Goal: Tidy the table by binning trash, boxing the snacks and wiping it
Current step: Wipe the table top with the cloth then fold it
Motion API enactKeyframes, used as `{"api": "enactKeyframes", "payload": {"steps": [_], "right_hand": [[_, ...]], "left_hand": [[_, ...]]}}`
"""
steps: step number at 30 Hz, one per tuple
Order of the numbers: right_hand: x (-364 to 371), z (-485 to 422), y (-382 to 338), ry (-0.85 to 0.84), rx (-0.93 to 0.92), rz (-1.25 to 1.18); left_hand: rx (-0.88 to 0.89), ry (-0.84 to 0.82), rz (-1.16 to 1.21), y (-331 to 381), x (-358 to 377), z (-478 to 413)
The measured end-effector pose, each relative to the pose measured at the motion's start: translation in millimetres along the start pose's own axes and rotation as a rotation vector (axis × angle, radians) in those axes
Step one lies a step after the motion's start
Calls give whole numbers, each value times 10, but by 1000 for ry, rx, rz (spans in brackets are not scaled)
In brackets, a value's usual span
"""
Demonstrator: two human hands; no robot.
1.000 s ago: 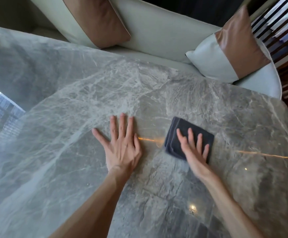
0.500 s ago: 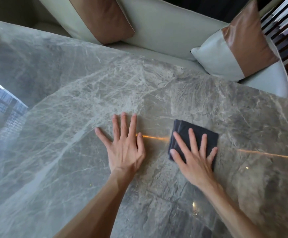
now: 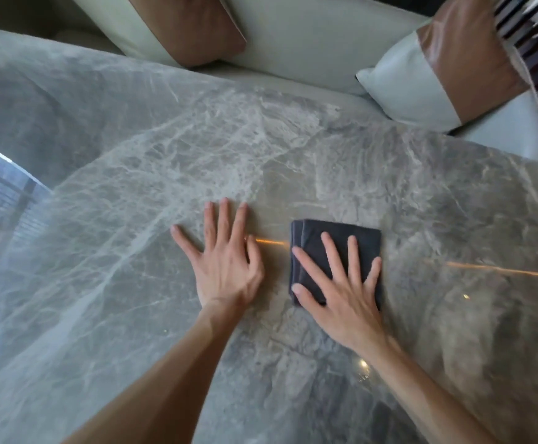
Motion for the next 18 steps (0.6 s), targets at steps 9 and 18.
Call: {"api": "enactKeyframes", "payload": {"steps": [9, 18], "right_hand": [[-200, -1130, 533, -33, 374, -239], [21, 138, 191, 21, -81, 51]], "left_hand": [[-2, -8, -111, 35, 34, -26], [-4, -32, -69, 28, -16, -8]]}}
Point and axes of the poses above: each hand's wrist, its own z-axis away from the middle knuckle, its own x-axis out of the palm, y = z × x, the point moved 5 cm from there along -z, towards the middle knuckle, and after that the axes turned 6 degrees about -x, right-handed, at the moved point
